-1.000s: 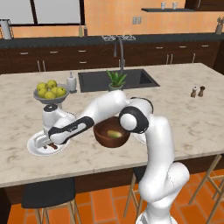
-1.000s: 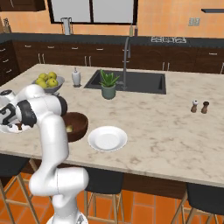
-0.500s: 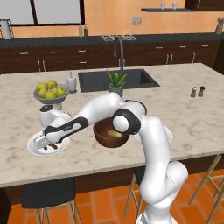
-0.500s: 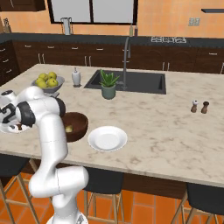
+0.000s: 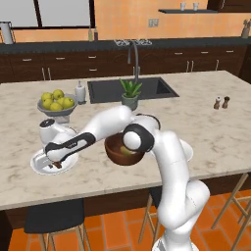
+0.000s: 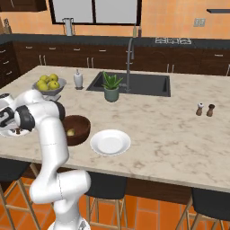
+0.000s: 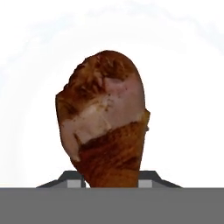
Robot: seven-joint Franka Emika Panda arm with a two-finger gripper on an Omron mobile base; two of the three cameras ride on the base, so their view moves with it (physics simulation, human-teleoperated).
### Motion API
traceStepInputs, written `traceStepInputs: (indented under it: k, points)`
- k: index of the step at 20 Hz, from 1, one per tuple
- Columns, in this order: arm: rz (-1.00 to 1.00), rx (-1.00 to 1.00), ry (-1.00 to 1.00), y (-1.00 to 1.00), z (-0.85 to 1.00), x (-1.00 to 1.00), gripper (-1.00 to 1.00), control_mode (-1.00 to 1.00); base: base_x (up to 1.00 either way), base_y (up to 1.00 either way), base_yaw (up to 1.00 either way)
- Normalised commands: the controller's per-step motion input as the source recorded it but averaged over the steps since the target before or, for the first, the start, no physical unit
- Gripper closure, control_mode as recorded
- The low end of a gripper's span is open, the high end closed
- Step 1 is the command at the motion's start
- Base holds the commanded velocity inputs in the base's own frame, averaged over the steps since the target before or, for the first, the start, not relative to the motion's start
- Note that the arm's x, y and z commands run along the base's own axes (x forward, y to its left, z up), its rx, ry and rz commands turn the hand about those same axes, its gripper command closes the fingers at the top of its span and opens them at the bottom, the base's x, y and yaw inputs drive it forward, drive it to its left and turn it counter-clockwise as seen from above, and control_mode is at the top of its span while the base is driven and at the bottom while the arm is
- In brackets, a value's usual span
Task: Pick the chicken drumstick and cucumber from their plates and place them in the bowl. Then put the bowl in the fridge.
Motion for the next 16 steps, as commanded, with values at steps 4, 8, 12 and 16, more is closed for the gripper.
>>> traceStepInputs:
  k: [4, 8, 12, 16]
  points:
    - [0.05, 0.0, 0.01, -0.09, -0.05, -0.04, 1.0, -1.0, 0.0, 0.0, 0.0]
    - [0.04, 0.04, -0.02, -0.07, 0.36, -0.3, 1.0, -1.0, 0.0, 0.0, 0.0]
    - [0.03, 0.03, -0.08, -0.57, 0.83, -0.45, 1.0, -1.0, 0.0, 0.0, 0.0]
    - [0.01, 0.0, -0.06, -1.0, 0.7, -0.68, 1.0, -1.0, 0.0, 0.0, 0.0]
